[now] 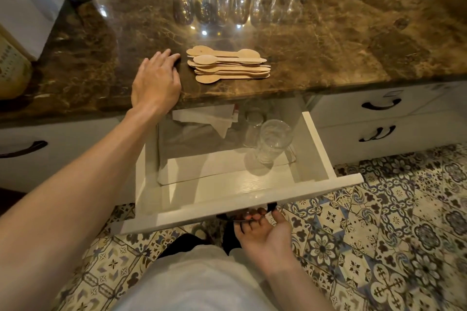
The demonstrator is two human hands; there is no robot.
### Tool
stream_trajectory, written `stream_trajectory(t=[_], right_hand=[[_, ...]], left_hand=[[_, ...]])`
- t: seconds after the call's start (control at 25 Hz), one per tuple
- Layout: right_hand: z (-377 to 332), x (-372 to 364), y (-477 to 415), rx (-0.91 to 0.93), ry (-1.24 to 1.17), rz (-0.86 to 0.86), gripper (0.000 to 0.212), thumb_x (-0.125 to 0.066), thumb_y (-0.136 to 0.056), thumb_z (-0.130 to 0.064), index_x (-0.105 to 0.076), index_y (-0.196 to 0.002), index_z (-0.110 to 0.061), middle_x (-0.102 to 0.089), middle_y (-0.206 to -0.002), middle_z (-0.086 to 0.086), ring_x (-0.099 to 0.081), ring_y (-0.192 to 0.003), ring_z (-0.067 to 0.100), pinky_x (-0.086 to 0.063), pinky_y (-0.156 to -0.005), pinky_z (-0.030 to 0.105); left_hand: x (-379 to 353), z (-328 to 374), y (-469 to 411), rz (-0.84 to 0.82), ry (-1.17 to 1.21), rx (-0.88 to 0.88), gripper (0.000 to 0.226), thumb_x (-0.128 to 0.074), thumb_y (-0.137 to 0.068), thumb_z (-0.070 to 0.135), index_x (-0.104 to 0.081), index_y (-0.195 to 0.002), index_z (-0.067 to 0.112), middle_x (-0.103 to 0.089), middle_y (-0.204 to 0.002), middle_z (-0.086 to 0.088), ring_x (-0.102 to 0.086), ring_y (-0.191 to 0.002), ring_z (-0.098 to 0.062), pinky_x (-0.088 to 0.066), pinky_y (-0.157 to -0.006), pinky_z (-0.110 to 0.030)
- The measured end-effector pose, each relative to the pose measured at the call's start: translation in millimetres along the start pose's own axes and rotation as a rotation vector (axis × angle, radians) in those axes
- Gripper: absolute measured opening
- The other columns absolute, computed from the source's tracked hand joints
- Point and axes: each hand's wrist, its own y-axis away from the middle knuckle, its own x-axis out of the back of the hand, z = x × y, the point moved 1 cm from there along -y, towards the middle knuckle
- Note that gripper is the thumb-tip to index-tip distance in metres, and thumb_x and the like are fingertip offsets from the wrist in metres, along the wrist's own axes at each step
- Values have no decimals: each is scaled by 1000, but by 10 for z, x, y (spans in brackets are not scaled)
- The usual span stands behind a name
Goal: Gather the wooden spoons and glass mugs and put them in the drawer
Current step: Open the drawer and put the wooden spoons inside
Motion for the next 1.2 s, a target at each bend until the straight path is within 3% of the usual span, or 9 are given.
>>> stream_trajectory(t=[0.2, 0.32, 0.44, 0.52, 0.6, 0.72, 0.92, 1.04, 1.2], right_hand=[[1, 143, 81, 1, 24, 33, 30, -40, -93, -31, -51, -75, -10, -45, -66, 7, -44, -67, 21, -44, -81, 39], [-56, 134, 152, 6, 122, 98, 28, -42, -94, -28, -55, -94, -3, -58, -89, 15, -55, -84, 27, -41, -96, 42], [-125, 213, 276, 194, 316, 256, 18, -48, -93, -19, -51, -107, -8, -55, -106, 15, -56, -96, 28, -45, -85, 38], [-203, 201, 459, 447, 431, 293, 8, -52, -89, -4, -54, -96, -6, -54, -101, 14, -58, -83, 22, -48, -66, 33], [-260, 40, 701, 640, 484, 165, 20, -53, -77, 10, -54, -84, -9, -54, -87, 11, -58, -68, 18, -50, -52, 26], [-279, -389, 1004, 628, 458, -116, 30, -57, -59, -2, -56, -88, -12, -57, -78, 6, -57, -71, 20, -48, -62, 28], [-218, -1145, 1215, 538, 736, -504, 29, -63, -70, -15, -58, -99, -17, -65, -79, -3, -61, -78, 13, -49, -72, 31], [-244, -1649, 1100, 617, 1056, -602, 28, -62, -83, -13, -56, -109, -18, -64, -95, -1, -61, -88, 13, -48, -76, 29], [-325, -2271, 765, 823, 1470, -574, 28, -65, -85, -19, -54, -109, -25, -62, -105, -4, -59, -93, 9, -48, -80, 28]], left_hand=[[-7, -5, -6, -1, 1, 4, 44, -30, -98, 21, -39, -141, 15, -35, -151, -6, -26, -141, -18, -11, -118, -34], [-4, -17, -6, 3, 3, 5, 44, -30, -99, 22, -39, -141, 15, -35, -151, -5, -26, -141, -17, -11, -118, -34], [3, -9, -5, 6, -1, 7, 44, -30, -99, 22, -39, -141, 16, -35, -151, -5, -26, -141, -17, -11, -118, -34], [13, -1, -11, 10, -7, 17, 44, -30, -98, 21, -39, -141, 16, -34, -151, -4, -25, -141, -17, -10, -118, -33], [11, 9, -1, 13, -8, 25, 44, -31, -98, 21, -39, -141, 16, -34, -151, -4, -25, -141, -17, -10, -118, -32], [18, 3, -7, 22, 2, 27, 44, -32, -98, 21, -41, -141, 16, -35, -151, -4, -26, -141, -17, -10, -118, -33], [8, -11, -26, 24, -1, 23, 43, -33, -98, 22, -42, -140, 17, -36, -150, -3, -26, -140, -16, -10, -117, -33], [0, -19, -18, 32, 2, 27, 43, -33, -98, 22, -42, -140, 18, -36, -150, -3, -26, -140, -16, -9, -117, -32], [7, -12, -15, 43, -3, 27, 43, -34, -97, 23, -44, -139, 18, -38, -149, -2, -28, -139, -16, -11, -117, -32]])
